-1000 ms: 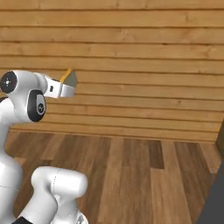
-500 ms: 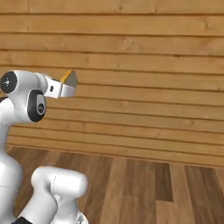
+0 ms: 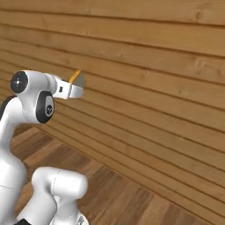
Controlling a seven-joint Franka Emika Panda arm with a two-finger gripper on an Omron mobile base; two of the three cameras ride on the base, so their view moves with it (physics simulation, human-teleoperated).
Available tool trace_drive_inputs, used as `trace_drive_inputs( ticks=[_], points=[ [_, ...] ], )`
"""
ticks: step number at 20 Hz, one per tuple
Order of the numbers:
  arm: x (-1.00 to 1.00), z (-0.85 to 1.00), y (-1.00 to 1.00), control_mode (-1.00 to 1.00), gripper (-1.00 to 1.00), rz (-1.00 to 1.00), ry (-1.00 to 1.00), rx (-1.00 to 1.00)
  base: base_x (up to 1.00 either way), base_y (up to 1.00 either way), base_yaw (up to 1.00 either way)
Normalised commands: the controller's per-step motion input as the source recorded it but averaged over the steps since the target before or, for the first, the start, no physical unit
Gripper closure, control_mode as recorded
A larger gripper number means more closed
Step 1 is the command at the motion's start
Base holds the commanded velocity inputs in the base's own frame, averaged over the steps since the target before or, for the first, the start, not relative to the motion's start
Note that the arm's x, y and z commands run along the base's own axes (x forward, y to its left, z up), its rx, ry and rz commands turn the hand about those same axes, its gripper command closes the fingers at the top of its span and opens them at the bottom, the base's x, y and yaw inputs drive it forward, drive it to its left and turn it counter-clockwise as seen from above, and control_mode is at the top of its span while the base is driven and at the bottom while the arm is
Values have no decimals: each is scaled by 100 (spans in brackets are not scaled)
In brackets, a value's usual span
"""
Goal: Start the toaster. Once the lever pops up, take the bread to the plate on the dining counter.
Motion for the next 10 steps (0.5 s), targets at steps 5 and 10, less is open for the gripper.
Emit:
trace_drive_inputs(
  ticks=[5, 10],
  points=[
    [0, 0, 0, 100, 100, 0, 0, 0, 77, 0, 80],
    [0, 0, 0, 100, 100, 0, 0, 0, 100, -3, 74]
  ],
)
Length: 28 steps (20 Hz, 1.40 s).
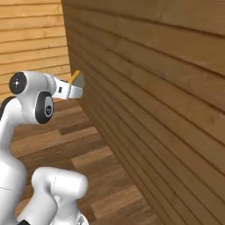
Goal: Start the toaster. Once the lever pops up, take the bread to the plate on the dining counter.
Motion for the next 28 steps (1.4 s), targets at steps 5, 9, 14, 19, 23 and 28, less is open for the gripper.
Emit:
trace_drive_inputs(
  ticks=[5, 9, 14, 19, 23, 28],
  points=[
    [0, 0, 0, 100, 100, 0, 0, 0, 100, -13, 66],
    [0, 0, 0, 100, 100, 0, 0, 0, 100, -7, 63],
    [0, 0, 0, 100, 100, 0, 0, 0, 100, -3, 64],
    [0, 0, 0, 100, 100, 0, 0, 0, 100, -3, 63],
    [0, 0, 0, 100, 100, 0, 0, 0, 100, -21, 48],
    [0, 0, 0, 100, 100, 0, 0, 0, 100, -22, 42]
  ],
)
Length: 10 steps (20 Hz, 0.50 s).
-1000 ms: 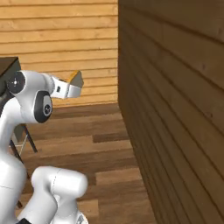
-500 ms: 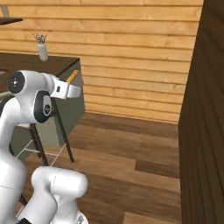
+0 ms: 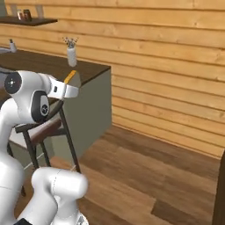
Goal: Start the toaster. Once the lever pops up, take the bread to the plate on the dining counter.
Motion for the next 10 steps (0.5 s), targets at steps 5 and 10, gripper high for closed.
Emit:
trace_drive_inputs(
  ticks=[5, 10],
  points=[
    [0, 0, 0, 100, 100, 0, 0, 0, 100, -21, 50],
    [0, 0, 0, 100, 100, 0, 0, 0, 87, -10, 75]
  ],
)
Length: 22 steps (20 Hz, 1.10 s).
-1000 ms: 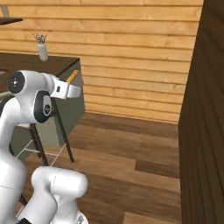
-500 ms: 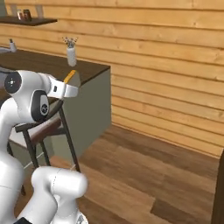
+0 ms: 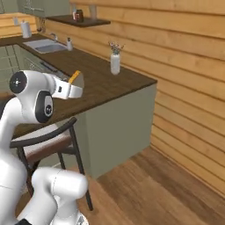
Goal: Start the toaster. Once the lever pops up, take the bread to the plate on the dining counter.
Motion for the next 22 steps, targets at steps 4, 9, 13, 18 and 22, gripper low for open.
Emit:
trace_drive_inputs(
  ticks=[4, 9, 13, 18, 22],
  points=[
    [0, 0, 0, 100, 100, 0, 0, 0, 79, -10, 78],
    [0, 0, 0, 100, 100, 0, 0, 0, 39, -19, 80],
    [0, 0, 0, 100, 100, 0, 0, 0, 5, -16, 78],
    [0, 0, 0, 100, 100, 0, 0, 0, 36, -5, 25],
    [0, 0, 0, 100, 100, 0, 0, 0, 65, 12, 10]
  ],
)
